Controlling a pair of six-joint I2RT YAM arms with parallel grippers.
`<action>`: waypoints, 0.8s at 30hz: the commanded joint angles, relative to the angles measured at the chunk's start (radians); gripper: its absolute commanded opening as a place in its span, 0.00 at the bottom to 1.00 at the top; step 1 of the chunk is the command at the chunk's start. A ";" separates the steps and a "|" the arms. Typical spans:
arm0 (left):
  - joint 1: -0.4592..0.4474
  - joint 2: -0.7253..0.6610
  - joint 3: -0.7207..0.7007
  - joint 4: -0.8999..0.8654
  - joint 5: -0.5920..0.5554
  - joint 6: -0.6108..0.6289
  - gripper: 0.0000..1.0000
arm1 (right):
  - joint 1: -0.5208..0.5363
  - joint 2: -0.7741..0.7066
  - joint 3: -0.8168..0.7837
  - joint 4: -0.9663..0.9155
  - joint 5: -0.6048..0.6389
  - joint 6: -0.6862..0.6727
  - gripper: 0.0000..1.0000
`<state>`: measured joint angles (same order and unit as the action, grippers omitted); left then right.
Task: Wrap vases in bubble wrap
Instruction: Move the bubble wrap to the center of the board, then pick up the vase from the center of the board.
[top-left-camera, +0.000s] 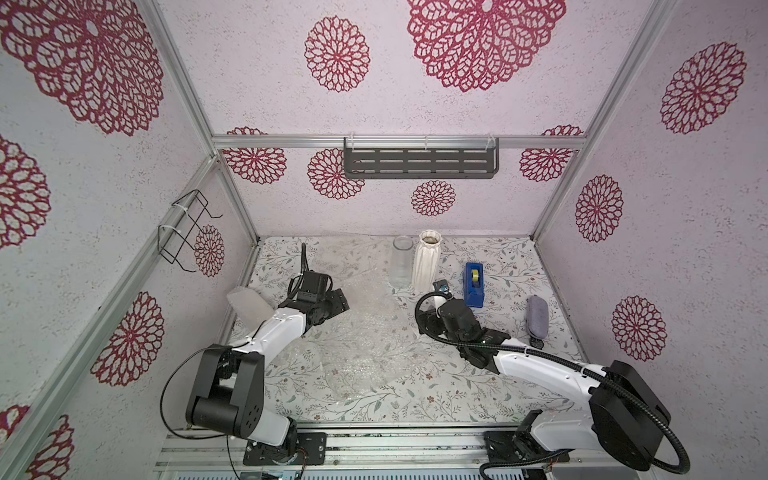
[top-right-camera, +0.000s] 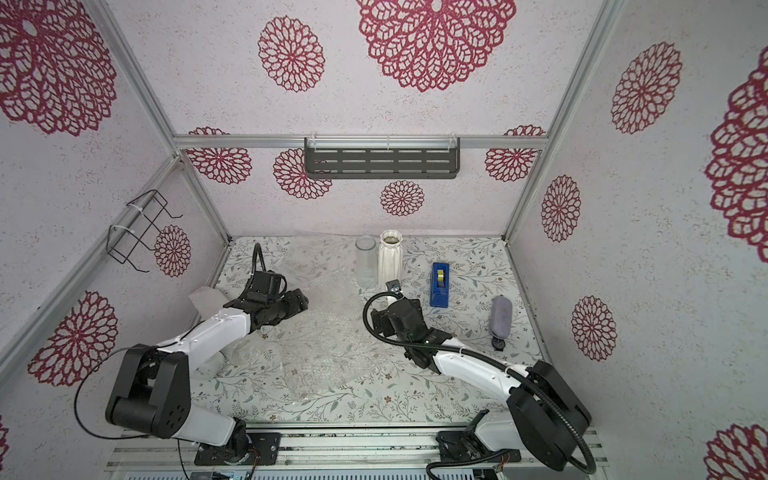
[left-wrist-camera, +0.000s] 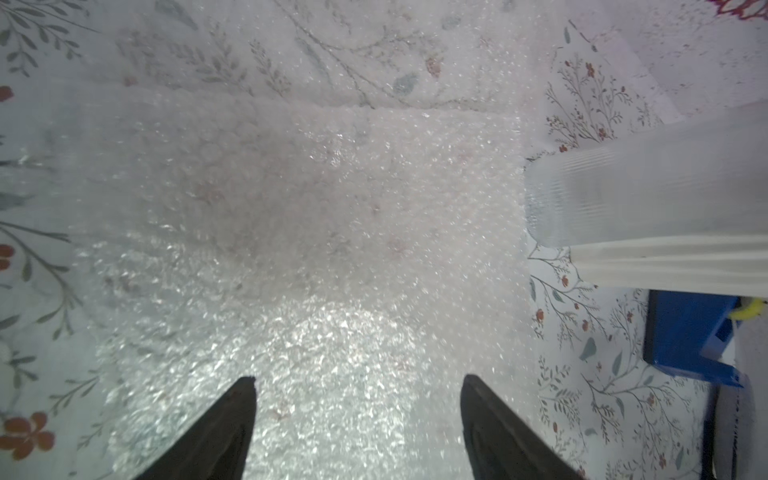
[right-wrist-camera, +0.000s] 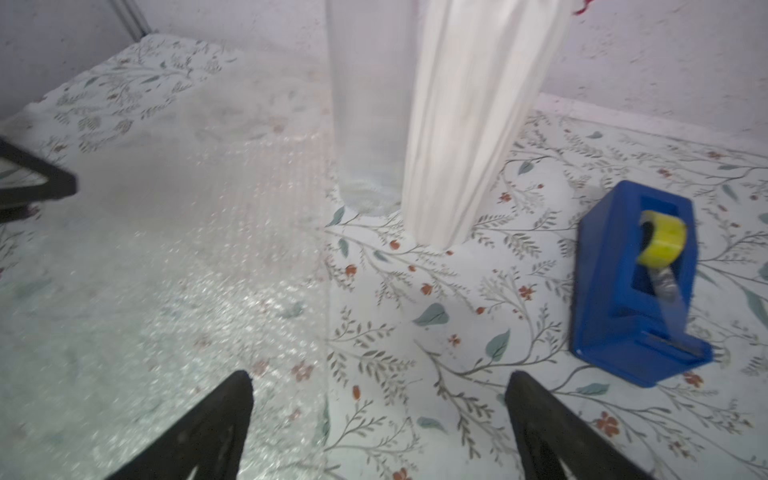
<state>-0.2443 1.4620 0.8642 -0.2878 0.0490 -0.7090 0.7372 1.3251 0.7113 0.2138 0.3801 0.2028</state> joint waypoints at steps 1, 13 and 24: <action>-0.020 -0.088 -0.046 -0.024 -0.007 0.030 0.81 | -0.081 0.026 -0.004 0.177 0.042 -0.127 0.99; -0.039 -0.437 -0.285 0.162 -0.092 0.131 0.95 | -0.293 0.306 0.014 0.740 -0.323 -0.276 0.99; -0.039 -0.493 -0.388 0.283 -0.101 0.207 0.98 | -0.381 0.500 0.093 0.942 -0.570 -0.280 0.99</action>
<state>-0.2771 0.9730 0.4870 -0.0654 -0.0349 -0.5529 0.3775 1.8015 0.7738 0.9977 -0.1013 -0.0570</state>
